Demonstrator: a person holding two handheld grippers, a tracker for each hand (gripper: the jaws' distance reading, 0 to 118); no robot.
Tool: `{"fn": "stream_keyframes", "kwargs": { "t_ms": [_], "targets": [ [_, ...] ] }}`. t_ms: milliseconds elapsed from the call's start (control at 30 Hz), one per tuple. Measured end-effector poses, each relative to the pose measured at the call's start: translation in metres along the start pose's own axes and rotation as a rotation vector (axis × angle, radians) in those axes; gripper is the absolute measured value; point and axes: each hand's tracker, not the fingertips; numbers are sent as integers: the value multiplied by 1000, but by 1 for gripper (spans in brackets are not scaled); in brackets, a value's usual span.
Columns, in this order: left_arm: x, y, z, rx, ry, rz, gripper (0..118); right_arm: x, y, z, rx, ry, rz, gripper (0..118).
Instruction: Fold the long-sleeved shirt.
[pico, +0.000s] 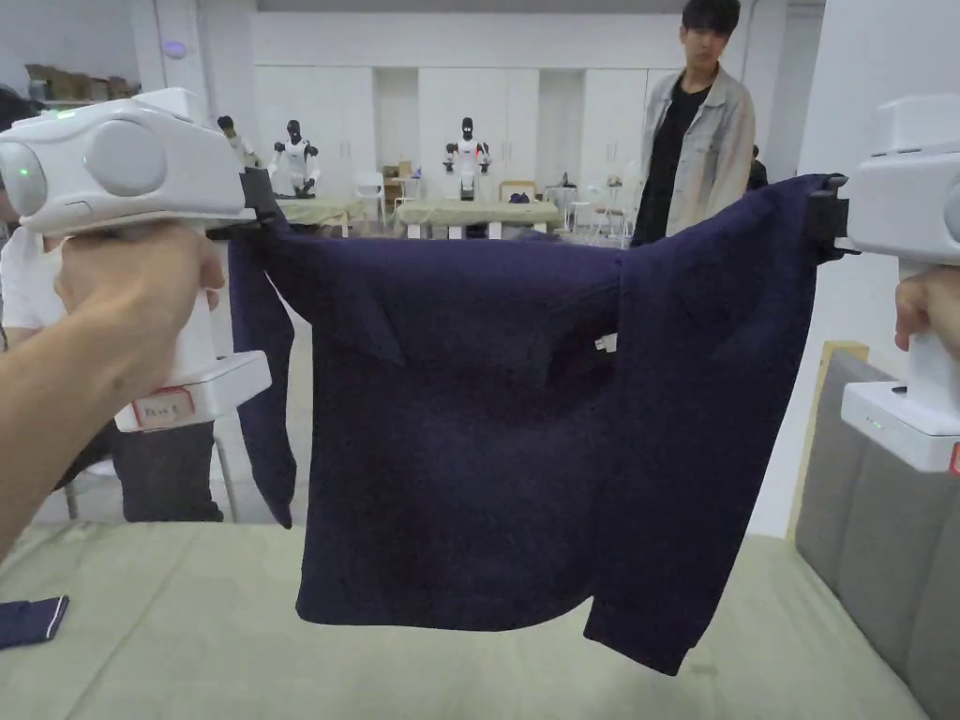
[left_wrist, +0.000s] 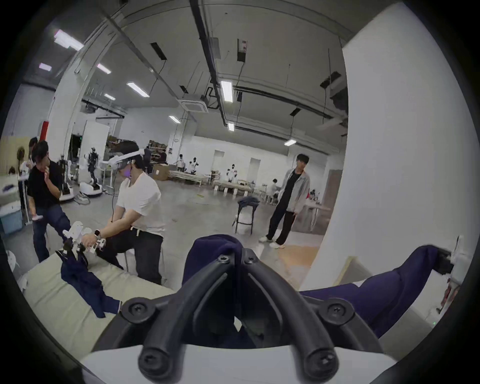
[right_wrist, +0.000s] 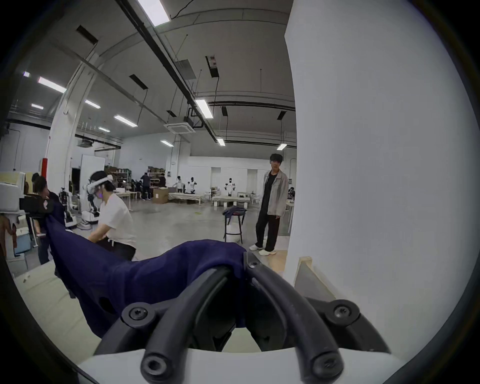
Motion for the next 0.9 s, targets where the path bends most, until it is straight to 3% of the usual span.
{"fn": "stream_keyframes", "kwargs": {
  "t_ms": [167, 233, 300, 433, 667, 733, 833, 867, 900],
  "targets": [
    [-4, -75, -19, -88, 31, -78, 8, 1, -78, -14, -111, 15, -27, 3],
    [-12, -114, -14, -153, 10, -48, 8, 4, -120, -7, -176, 29, -15, 3],
    [-15, -155, -3, -196, 14, -104, 8, 5, -160, 5, -262, 39, 21, 3],
    [-29, -241, 48, -337, -9, -92, 8, 8, -244, 62, -377, 82, -37, 3],
    [-62, -381, 178, -501, 18, -5, 8, 14, -366, 196, -566, 156, 30, 3],
    [-70, -423, 212, -616, 36, 17, 8, 13, -400, 240, -620, 183, -9, 3],
    [-80, -472, 260, -674, 76, 104, 8, 12, -440, 298, -658, 179, 34, 3],
    [-83, -484, 273, -676, 94, 129, 8, 14, -450, 314, -661, 166, 20, 3],
    [-83, -496, 285, -711, 80, 135, 8, 19, -460, 329, -682, 161, -47, 3]
  ]
}}
